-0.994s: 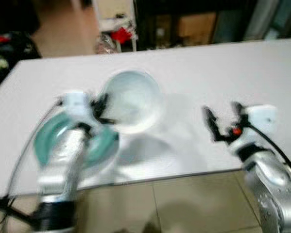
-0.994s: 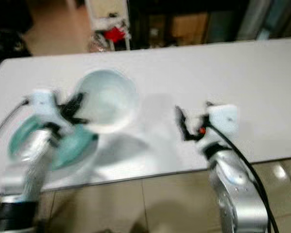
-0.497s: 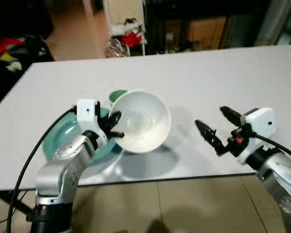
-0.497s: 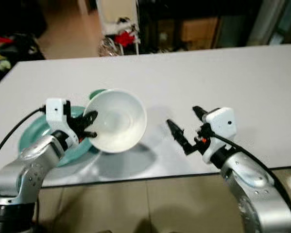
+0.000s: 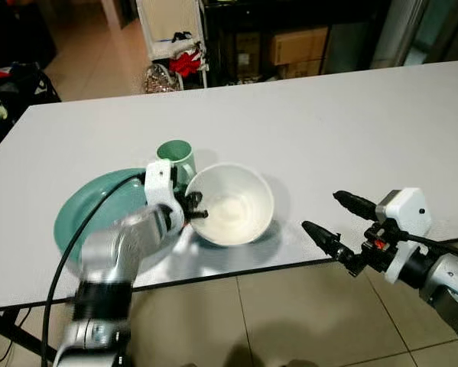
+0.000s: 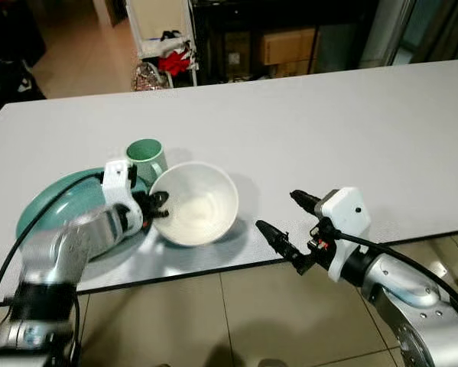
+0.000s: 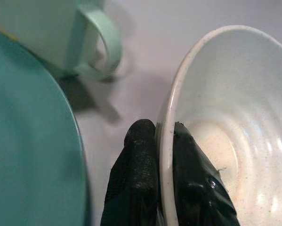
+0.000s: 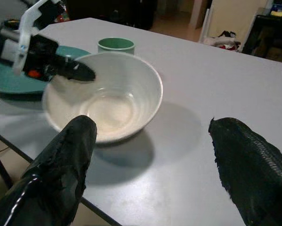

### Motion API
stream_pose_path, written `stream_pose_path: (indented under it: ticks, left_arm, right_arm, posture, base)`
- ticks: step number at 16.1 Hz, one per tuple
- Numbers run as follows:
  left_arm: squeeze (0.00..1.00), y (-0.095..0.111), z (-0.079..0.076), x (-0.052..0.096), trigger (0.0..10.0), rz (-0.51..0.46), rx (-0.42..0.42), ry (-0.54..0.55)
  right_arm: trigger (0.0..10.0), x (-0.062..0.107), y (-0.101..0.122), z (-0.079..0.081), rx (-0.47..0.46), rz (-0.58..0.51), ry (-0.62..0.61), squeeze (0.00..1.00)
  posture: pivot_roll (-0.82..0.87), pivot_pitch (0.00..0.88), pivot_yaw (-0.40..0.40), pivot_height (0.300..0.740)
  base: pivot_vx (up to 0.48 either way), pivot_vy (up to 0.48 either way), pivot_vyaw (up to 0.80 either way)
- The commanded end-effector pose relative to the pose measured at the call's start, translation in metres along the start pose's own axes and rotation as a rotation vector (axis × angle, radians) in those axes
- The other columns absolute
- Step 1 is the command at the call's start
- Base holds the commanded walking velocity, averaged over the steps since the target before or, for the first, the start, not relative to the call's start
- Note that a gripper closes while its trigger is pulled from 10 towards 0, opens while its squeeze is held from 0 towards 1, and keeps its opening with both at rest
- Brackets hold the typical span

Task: Setting the table

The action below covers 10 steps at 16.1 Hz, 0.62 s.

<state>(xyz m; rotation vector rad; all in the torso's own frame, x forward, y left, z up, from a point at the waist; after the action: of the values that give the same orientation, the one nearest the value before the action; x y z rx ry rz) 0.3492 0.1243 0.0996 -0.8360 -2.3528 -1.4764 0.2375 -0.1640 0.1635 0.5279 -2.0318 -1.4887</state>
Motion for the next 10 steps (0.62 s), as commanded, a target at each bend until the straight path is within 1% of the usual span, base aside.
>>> stream_pose_path:
  ticks: [1,2,3,5,7,9,10]
  left_arm:
    - [0.0,0.005,0.007,0.001,10.0,-0.007,-0.003,0.036]
    - [0.0,0.009,0.01,0.0,10.0,-0.006,0.023,0.047]
    - [0.0,0.01,0.012,0.0,10.0,-0.005,0.024,0.056]
    - [0.0,0.01,0.019,0.0,10.0,0.015,0.055,0.085]
    - [0.0,0.006,0.018,0.002,10.0,0.053,0.072,0.062]
    - [0.0,0.003,0.014,0.004,10.0,0.093,0.082,0.037]
    - [0.0,0.0,0.013,0.005,10.0,0.114,0.073,0.031]
  right_arm:
    - [10.0,0.001,0.003,0.004,0.007,-0.002,0.021,0.0]
    - [10.0,0.003,0.001,0.011,-0.008,0.002,0.055,0.0]
    - [10.0,0.003,0.001,0.013,-0.01,0.004,0.064,0.0]
    - [10.0,0.003,-0.001,0.021,-0.03,0.008,0.108,0.0]
    - [10.0,0.005,-0.003,0.028,-0.05,0.023,0.156,0.0]
    - [10.0,0.008,-0.005,0.031,-0.062,0.033,0.184,0.0]
    - [10.0,0.008,-0.004,0.031,-0.063,0.032,0.186,0.0]
  posture:
    - [-0.13,0.0,0.106,0.74]
    - [-0.13,0.0,0.108,0.74]
    - [-0.13,0.0,0.107,0.74]
    - [-0.12,0.0,0.106,0.74]
    - [-0.12,0.0,0.104,0.74]
    - [-0.12,0.0,0.101,0.74]
    - [-0.12,0.0,0.101,0.74]
  base:
    - [0.0,0.0,0.0]
    - [0.0,0.0,0.0]
    - [0.0,0.0,0.0]
    - [0.0,0.0,0.0]
    - [0.0,0.0,0.0]
    - [0.0,0.0,0.0]
    - [0.0,0.0,0.0]
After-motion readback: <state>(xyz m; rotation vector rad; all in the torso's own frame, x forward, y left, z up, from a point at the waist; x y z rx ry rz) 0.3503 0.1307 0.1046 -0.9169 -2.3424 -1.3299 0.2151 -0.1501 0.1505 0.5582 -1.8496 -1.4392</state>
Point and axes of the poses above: a point about 5 cm out from each wrist's last joint towards the gripper, its own x axis pointing back from the gripper into the wrist, its own y axis along the axis of the wrist's last joint, z = x × y, the point moved 4 cm from there along -x, pointing out of the wrist towards the gripper, and after that the axes turned 8 degrees about x, right-handed, at the moved point
